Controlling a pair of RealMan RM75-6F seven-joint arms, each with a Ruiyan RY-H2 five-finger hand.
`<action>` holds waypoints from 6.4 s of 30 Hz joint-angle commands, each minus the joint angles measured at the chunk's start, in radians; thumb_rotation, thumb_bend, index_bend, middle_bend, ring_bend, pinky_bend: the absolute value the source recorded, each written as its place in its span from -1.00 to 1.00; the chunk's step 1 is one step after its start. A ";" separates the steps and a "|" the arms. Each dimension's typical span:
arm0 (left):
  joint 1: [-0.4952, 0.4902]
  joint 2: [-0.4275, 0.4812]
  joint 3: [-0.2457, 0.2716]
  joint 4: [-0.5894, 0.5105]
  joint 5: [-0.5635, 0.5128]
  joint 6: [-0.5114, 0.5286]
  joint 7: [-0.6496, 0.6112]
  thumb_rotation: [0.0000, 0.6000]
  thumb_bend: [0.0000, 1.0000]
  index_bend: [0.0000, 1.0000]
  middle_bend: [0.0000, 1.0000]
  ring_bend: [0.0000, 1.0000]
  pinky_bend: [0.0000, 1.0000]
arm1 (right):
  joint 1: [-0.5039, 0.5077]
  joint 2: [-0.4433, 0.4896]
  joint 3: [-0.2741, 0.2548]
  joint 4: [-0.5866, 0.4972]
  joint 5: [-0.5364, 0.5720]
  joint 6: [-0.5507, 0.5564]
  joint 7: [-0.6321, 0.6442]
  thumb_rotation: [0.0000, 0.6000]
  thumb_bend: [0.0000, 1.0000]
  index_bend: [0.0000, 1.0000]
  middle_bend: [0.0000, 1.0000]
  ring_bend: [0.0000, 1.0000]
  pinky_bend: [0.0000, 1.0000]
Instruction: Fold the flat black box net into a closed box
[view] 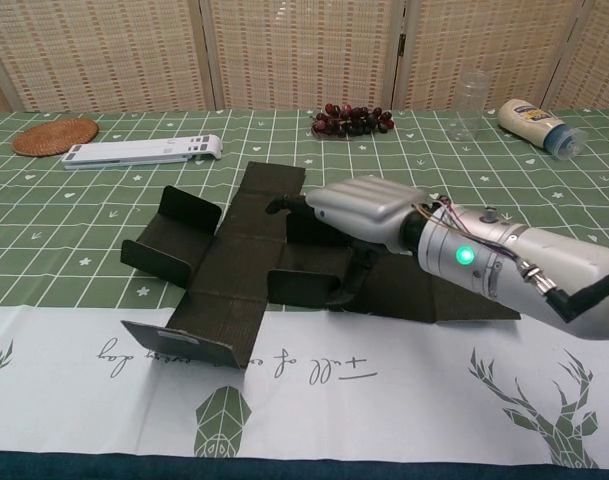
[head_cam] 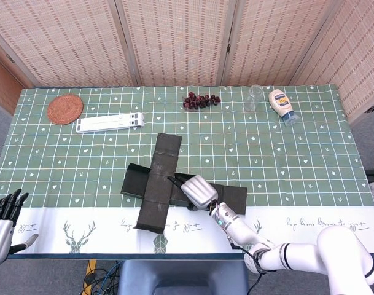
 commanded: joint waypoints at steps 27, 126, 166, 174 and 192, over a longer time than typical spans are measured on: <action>-0.175 0.001 -0.056 0.114 0.122 -0.096 -0.156 1.00 -0.72 -0.62 -0.85 -0.34 -0.22 | -0.033 0.317 0.175 -0.241 0.154 -0.100 0.083 1.00 -0.27 -0.83 -0.53 0.66 1.00; -0.573 -0.289 0.042 0.311 0.021 -0.569 -0.246 1.00 -0.71 -0.46 -0.55 0.53 0.71 | 0.127 0.271 -0.030 0.095 0.629 -0.322 0.052 1.00 0.94 -0.83 -0.56 0.66 1.00; -0.551 -0.172 0.035 0.174 -0.092 -0.603 0.046 1.00 -0.72 -0.45 -0.55 0.52 0.72 | 0.126 0.295 -0.034 -0.021 0.583 -0.271 0.048 1.00 0.94 -0.83 -0.56 0.66 1.00; -0.561 -0.183 0.033 0.164 -0.114 -0.637 0.091 1.00 -0.72 -0.44 -0.55 0.52 0.72 | 0.132 0.289 -0.033 -0.023 0.580 -0.273 0.044 1.00 0.94 -0.83 -0.56 0.66 1.00; -0.574 -0.210 0.024 0.169 -0.128 -0.656 0.106 1.00 -0.71 -0.44 -0.55 0.52 0.71 | 0.145 0.265 -0.017 -0.068 0.549 -0.264 0.050 1.00 0.94 -0.83 -0.56 0.66 1.00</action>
